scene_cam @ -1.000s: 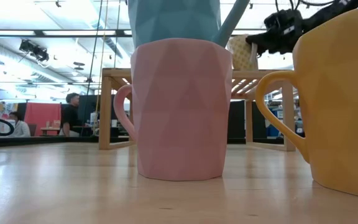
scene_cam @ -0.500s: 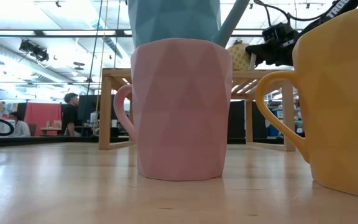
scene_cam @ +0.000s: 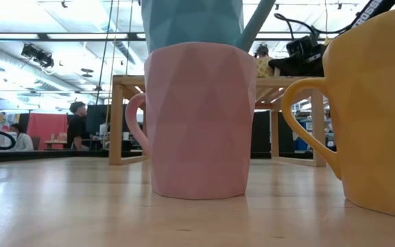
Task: Place coffee mugs
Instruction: Put the left yellow mug on the shelf
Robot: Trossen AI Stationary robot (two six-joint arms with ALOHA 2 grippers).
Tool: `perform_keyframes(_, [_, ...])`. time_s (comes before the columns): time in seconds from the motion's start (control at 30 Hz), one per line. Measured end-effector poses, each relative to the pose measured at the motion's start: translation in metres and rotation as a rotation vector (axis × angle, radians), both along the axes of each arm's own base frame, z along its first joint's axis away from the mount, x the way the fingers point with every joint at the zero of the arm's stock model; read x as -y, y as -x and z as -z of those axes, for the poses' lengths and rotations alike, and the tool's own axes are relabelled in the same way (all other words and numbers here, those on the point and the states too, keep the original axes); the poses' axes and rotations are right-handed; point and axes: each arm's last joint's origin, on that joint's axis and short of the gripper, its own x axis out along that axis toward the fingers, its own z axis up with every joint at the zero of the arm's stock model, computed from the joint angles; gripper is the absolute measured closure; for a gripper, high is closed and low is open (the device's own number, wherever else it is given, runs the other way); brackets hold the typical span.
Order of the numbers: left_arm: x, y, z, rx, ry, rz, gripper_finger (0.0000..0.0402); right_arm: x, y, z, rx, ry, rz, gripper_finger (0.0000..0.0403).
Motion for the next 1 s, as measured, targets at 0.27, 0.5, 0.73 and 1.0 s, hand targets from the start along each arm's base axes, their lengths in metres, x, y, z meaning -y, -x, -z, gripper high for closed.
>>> perform_keyframes(0.27, [0.0000,0.0000,0.0000,0.000,0.000,0.000,0.0255,0.0003,0.0001,0.0004,-0.019,-0.030,0.010,0.0362])
perform_keyframes(0.5, [0.0000,0.0000,0.0000,0.000,0.000,0.000,0.0255,0.0014,-0.0004,0.0011,-0.071,-0.102,0.054,0.0356])
perform_keyframes(0.73, [0.0000,0.0000,0.0000,0.000,0.000,0.000,0.0255,0.0018,-0.0005,0.0013,-0.100,-0.143,0.081,0.0349])
perform_keyframes(1.0, [0.0000,0.0000,0.0000,0.001,0.000,0.000,0.0255,0.0020,-0.0004,0.0027,-0.139,-0.227,0.089,0.0320])
